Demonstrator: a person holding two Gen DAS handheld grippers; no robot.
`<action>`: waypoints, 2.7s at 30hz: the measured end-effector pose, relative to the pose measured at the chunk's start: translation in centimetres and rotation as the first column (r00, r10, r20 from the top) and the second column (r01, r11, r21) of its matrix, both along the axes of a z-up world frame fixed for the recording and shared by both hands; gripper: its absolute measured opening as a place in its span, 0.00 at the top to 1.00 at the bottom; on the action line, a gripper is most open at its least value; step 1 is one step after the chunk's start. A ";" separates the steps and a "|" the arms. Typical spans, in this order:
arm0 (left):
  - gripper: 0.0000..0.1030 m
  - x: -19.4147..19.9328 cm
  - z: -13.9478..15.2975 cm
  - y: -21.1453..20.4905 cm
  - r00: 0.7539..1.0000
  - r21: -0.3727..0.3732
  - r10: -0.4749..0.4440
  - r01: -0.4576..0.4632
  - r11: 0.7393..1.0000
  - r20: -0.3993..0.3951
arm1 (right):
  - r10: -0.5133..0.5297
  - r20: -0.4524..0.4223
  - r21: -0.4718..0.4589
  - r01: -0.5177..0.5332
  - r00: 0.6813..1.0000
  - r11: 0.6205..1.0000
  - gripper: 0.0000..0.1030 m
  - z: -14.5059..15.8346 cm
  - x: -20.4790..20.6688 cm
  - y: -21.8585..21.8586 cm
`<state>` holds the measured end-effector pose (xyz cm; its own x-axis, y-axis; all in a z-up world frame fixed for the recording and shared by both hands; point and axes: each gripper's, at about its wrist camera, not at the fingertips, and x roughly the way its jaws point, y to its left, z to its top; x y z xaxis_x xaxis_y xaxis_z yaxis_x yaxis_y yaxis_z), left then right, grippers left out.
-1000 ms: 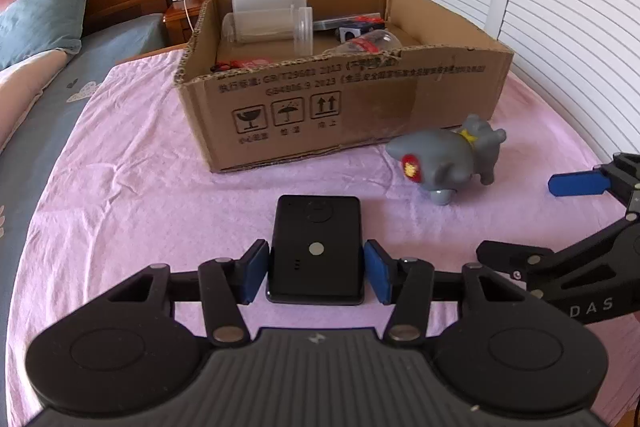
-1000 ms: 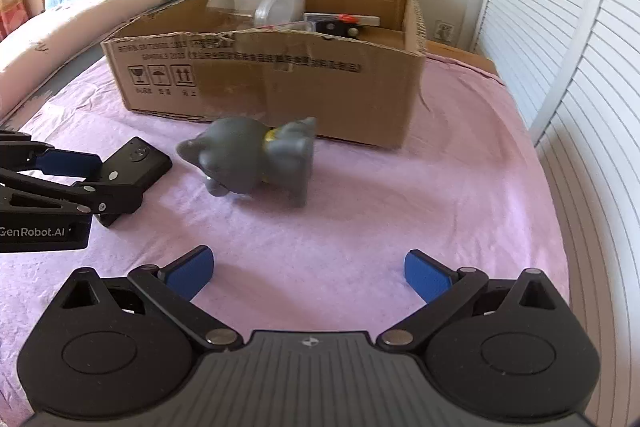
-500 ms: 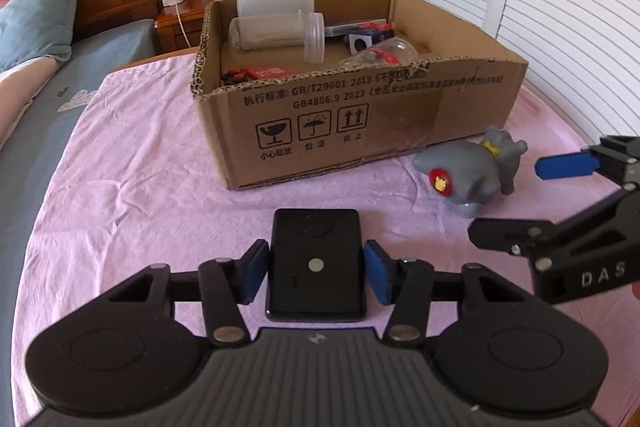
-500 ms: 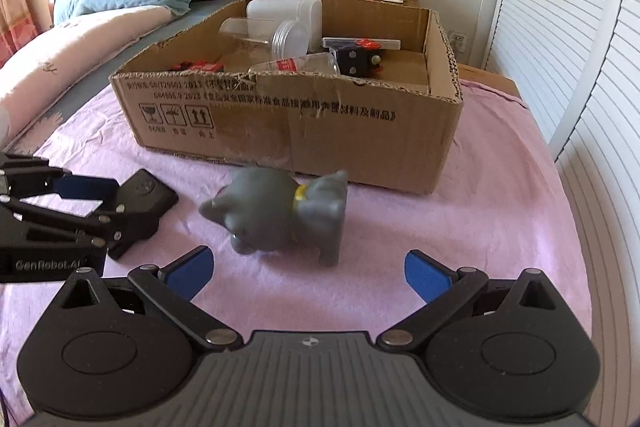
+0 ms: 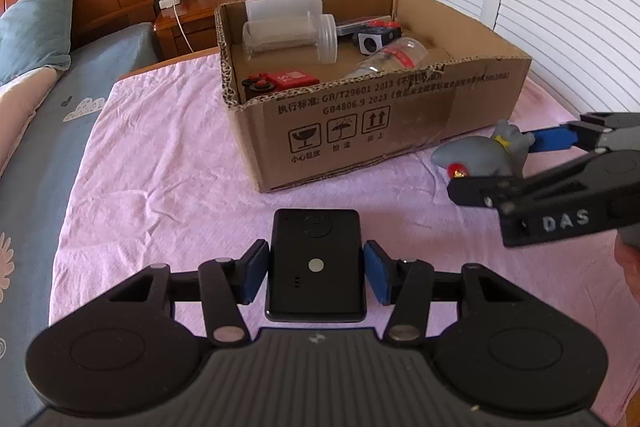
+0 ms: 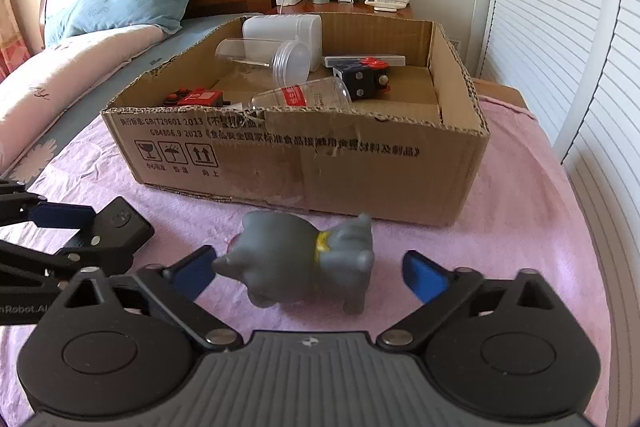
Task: Organize rigid objects
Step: 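Carry the power bank into the box and open the left tool while the right tool carries the elephant, then lower the gray elephant into the box and open the right tool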
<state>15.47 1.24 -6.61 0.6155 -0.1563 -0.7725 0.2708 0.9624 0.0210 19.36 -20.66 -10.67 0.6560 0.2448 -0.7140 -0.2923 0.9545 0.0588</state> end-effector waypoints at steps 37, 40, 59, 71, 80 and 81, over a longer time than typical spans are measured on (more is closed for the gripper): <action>0.50 8.3 7.1 -3.9 0.990 -0.012 -0.110 0.111 0.994 0.087 | 0.089 0.112 0.016 -0.092 0.990 0.996 0.26 8.5 0.3 -3.3; 0.48 10.3 5.9 -3.9 0.994 -0.025 -0.064 0.066 0.998 0.086 | 0.083 0.106 0.014 -0.085 0.991 0.996 0.26 8.3 1.1 -3.3; 0.01 3.6 8.7 -1.6 0.958 -0.046 0.057 -0.046 0.998 0.280 | -0.054 0.054 0.078 0.049 0.997 0.996 0.07 7.7 9.8 -2.7; 0.01 1.3 9.8 -1.7 0.965 -0.016 0.166 -0.166 0.986 0.203 | -0.128 -0.003 0.024 0.128 0.992 0.991 0.00 10.2 4.9 -2.9; 0.01 -1.1 10.8 -2.0 0.962 0.010 0.231 -0.235 0.972 0.146 | -0.236 -0.011 -0.067 0.235 0.972 0.970 0.00 11.7 -2.1 -2.4; 0.01 -1.3 10.8 -2.1 0.963 0.008 0.233 -0.236 0.972 0.139 | -0.247 -0.012 -0.061 0.246 0.969 0.967 0.00 11.7 -2.6 -2.5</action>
